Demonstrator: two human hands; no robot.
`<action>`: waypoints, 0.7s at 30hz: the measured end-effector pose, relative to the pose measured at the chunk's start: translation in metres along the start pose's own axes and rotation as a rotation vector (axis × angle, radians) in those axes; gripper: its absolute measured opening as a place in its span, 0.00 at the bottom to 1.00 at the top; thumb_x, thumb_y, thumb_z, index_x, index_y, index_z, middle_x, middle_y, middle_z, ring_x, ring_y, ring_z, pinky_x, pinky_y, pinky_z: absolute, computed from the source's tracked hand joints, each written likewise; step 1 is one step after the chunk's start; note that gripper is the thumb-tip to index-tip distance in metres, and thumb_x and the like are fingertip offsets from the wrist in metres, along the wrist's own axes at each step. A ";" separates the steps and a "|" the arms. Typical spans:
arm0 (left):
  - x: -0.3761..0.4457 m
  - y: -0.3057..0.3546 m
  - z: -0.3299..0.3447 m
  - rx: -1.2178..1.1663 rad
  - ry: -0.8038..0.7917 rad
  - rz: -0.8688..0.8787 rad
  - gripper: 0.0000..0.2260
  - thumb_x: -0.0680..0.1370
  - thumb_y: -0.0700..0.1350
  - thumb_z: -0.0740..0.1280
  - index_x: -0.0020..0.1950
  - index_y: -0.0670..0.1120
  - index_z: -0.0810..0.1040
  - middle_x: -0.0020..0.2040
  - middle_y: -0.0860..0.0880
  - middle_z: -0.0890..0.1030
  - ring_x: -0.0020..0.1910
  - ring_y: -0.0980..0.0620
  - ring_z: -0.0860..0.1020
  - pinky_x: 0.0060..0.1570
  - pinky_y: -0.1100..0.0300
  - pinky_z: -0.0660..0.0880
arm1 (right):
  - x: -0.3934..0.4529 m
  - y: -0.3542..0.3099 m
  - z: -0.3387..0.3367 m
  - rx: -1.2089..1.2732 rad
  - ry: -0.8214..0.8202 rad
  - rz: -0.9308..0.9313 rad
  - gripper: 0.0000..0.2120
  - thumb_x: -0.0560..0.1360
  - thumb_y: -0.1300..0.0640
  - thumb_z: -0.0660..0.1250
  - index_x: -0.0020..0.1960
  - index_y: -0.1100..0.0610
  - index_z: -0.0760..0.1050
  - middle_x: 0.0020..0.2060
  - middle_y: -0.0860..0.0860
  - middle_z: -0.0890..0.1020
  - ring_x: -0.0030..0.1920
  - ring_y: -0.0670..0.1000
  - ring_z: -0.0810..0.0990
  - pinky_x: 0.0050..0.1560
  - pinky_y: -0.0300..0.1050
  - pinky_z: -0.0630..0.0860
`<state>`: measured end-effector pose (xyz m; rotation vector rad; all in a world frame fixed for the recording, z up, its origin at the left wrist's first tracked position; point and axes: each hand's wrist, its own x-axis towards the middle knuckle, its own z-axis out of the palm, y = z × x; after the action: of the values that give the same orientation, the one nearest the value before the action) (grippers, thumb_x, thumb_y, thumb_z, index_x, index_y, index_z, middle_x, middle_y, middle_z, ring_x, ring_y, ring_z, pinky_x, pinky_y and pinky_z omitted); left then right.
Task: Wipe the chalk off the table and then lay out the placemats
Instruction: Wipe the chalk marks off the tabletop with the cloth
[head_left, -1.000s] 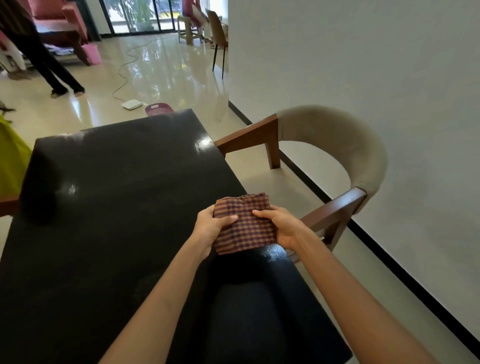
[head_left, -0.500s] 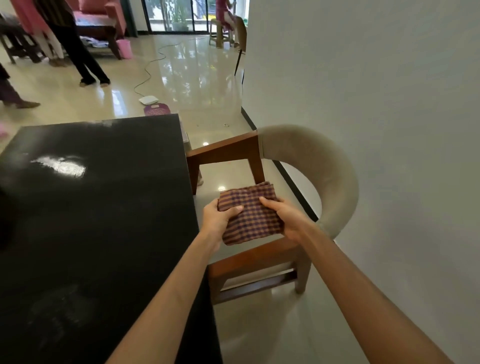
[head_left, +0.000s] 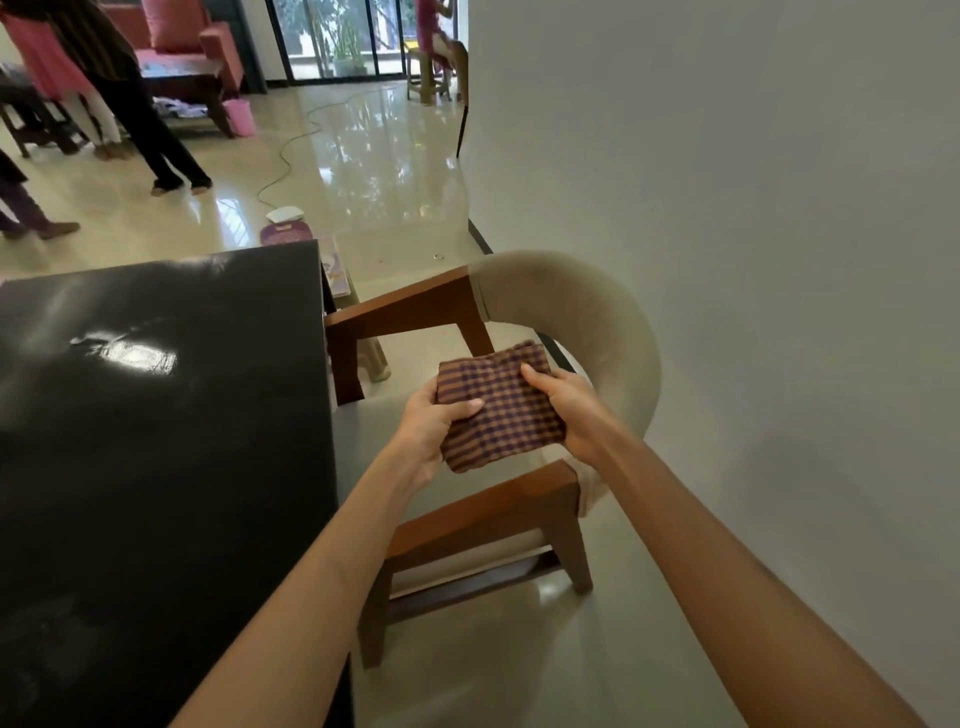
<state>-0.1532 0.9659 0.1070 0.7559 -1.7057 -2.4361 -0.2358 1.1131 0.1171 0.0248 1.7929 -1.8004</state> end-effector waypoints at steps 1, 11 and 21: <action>0.004 -0.001 0.007 -0.009 0.025 0.000 0.15 0.74 0.33 0.69 0.58 0.48 0.77 0.54 0.46 0.82 0.54 0.46 0.80 0.51 0.49 0.79 | 0.005 -0.002 -0.005 -0.001 -0.005 -0.001 0.11 0.80 0.52 0.63 0.58 0.55 0.76 0.52 0.53 0.83 0.52 0.55 0.82 0.54 0.53 0.79; 0.088 0.013 0.100 -0.077 0.179 0.089 0.14 0.75 0.36 0.69 0.60 0.47 0.78 0.53 0.47 0.83 0.52 0.48 0.82 0.47 0.52 0.80 | 0.086 -0.070 -0.082 -0.052 -0.095 -0.014 0.12 0.80 0.52 0.63 0.59 0.56 0.77 0.52 0.54 0.84 0.52 0.55 0.83 0.52 0.52 0.80; 0.155 0.028 0.132 -0.043 0.320 0.094 0.12 0.76 0.42 0.70 0.59 0.48 0.77 0.52 0.48 0.83 0.51 0.48 0.82 0.52 0.46 0.80 | 0.167 -0.107 -0.111 -0.123 -0.249 0.012 0.12 0.81 0.51 0.62 0.61 0.54 0.75 0.54 0.54 0.83 0.53 0.54 0.82 0.51 0.49 0.79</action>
<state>-0.3517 1.0177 0.1130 0.9744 -1.5269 -2.1436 -0.4607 1.1413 0.1348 -0.2272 1.7155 -1.6035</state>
